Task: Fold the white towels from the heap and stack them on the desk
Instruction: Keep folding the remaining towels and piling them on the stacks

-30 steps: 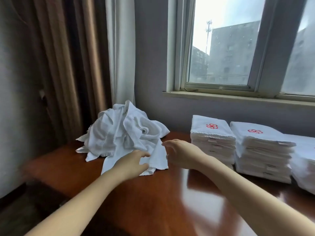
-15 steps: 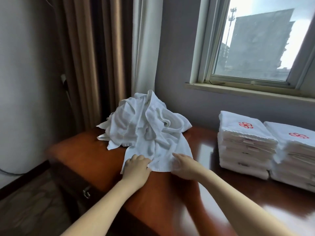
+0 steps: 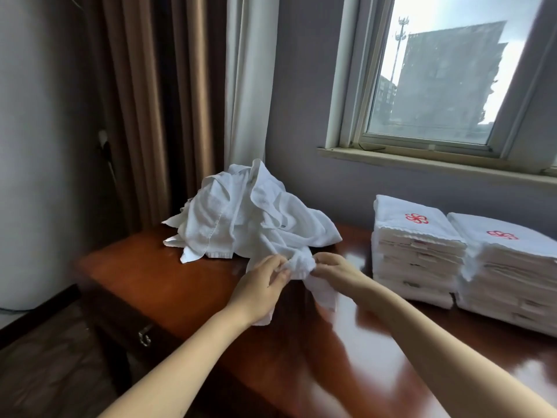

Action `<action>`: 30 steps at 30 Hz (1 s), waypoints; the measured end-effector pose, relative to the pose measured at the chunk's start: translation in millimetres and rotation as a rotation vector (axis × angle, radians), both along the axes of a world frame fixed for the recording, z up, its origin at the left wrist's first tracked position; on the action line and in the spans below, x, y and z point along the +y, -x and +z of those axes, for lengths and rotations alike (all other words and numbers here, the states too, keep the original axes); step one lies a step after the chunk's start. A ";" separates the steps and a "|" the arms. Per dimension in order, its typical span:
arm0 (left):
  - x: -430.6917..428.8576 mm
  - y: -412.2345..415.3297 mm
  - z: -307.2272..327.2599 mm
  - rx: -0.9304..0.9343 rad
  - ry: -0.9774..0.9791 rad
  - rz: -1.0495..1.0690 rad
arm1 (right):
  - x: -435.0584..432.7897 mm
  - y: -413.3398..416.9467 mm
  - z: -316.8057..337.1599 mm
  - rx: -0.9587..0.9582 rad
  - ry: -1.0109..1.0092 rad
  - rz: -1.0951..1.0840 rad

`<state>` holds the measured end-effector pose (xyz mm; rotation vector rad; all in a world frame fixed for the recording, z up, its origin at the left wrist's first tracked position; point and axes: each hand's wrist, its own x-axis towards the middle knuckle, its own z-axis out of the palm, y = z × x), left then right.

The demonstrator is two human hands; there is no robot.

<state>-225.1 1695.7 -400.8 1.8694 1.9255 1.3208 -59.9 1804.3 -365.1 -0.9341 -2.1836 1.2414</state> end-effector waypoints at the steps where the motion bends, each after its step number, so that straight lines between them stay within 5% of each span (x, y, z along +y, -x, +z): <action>1: -0.4 -5.9 6.2 0.015 -0.016 0.013 | -3.9 -4.4 8.7 0.050 0.021 -0.037; 6: -7.9 -47.9 30.8 -0.034 -0.119 -0.106 | -18.8 -41.8 31.2 0.105 0.118 -0.230; 10: -10.4 -80.5 34.7 -0.032 -0.140 -0.137 | -35.1 -92.6 31.3 0.022 0.213 -0.166; 18: 7.8 -159.8 31.6 0.090 0.148 -0.402 | -48.8 -194.3 34.5 -0.203 0.032 -0.224; 25: 18.1 -241.3 22.4 0.102 0.408 -0.674 | -39.2 -287.3 28.5 -0.636 -0.069 -0.478; 30: 29.3 -255.8 34.8 0.271 0.234 -0.544 | -40.3 -327.9 29.7 -0.991 -0.234 -0.732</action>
